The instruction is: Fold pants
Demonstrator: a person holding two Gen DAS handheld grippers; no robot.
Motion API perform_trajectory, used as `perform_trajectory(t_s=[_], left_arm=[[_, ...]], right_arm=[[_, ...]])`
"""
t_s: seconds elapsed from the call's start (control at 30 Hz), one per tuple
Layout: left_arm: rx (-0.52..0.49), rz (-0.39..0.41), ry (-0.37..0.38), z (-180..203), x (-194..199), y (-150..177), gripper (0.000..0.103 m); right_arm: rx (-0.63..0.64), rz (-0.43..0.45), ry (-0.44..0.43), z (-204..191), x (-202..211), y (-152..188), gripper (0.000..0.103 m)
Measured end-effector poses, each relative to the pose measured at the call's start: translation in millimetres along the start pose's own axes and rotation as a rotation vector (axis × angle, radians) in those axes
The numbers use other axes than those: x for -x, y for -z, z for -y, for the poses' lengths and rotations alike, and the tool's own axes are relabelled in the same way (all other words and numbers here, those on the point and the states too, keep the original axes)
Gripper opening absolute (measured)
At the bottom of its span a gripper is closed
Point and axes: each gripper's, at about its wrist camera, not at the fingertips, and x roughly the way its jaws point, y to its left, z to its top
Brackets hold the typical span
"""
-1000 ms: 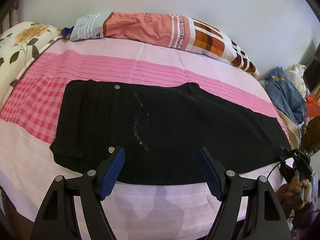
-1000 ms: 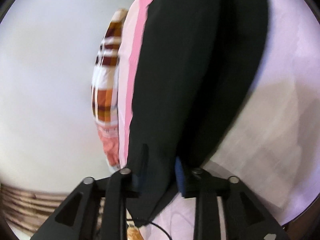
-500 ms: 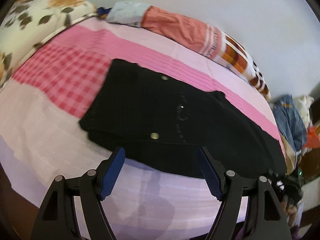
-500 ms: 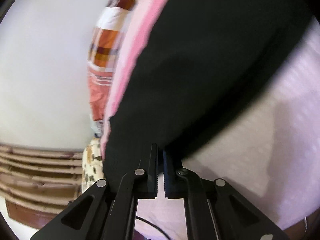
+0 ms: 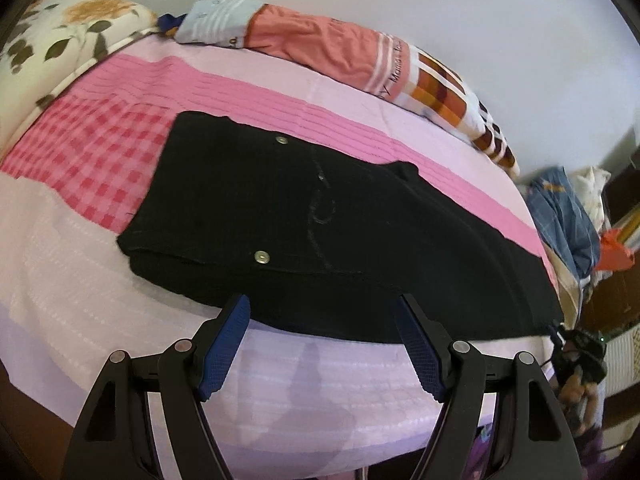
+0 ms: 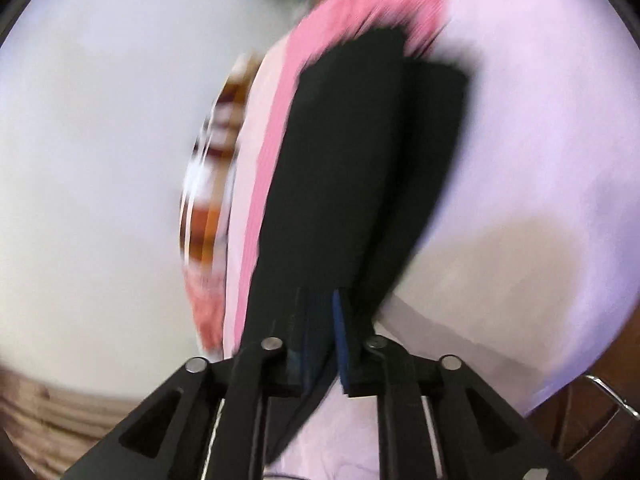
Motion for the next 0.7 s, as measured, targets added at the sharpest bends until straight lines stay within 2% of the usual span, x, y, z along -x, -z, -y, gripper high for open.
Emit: perform_trajectory(t_s=[0.07,0.17,0.27,0.33,0.4,0.43,0.47,0.53,0.7], left_arm=[[0.008,-0.02,0.003,0.0,-5.9,0.9,0.075],[0.051,-0.058,0.015,-4.0,-15.0,2.6,0.075],[0.088,-0.077,0.027,-7.3,-18.7,3.5,0.075],[0.086,-0.074,0.024,-5.4,-18.0,3.3,0.075],[0.074,-0.069,0.014,-2.1,-17.0,3.0,0.075],[0.066,-0.071,0.01,-0.9,-17.4,2.7,0.075],[0.061,-0.074,0.008,-0.2,-18.0,2.6,0.075],[0.055,-0.08,0.003,1.2,-19.4,3.1,0.075],[0.03,-0.077,-0.031,1.1,-16.0,1.7,0.075]], right_arm=[[-0.016,0.039,0.012,8.7,15.0,-19.5,0.024],[-0.027,0.049,0.0,13.5,19.3,-34.5,0.029],[-0.003,0.043,0.019,10.9,12.7,-45.4,0.032],[-0.022,0.039,-0.002,12.3,5.6,-51.2,0.032],[0.01,0.035,0.001,6.8,-0.8,-56.4,0.029],[0.046,0.025,0.02,0.2,-6.4,-55.4,0.021],[0.066,0.007,0.036,-3.9,-11.8,-54.6,0.007],[0.059,-0.016,0.041,-6.9,-15.9,-50.6,0.007],[0.13,-0.001,0.012,-33.7,8.8,-31.2,0.005]])
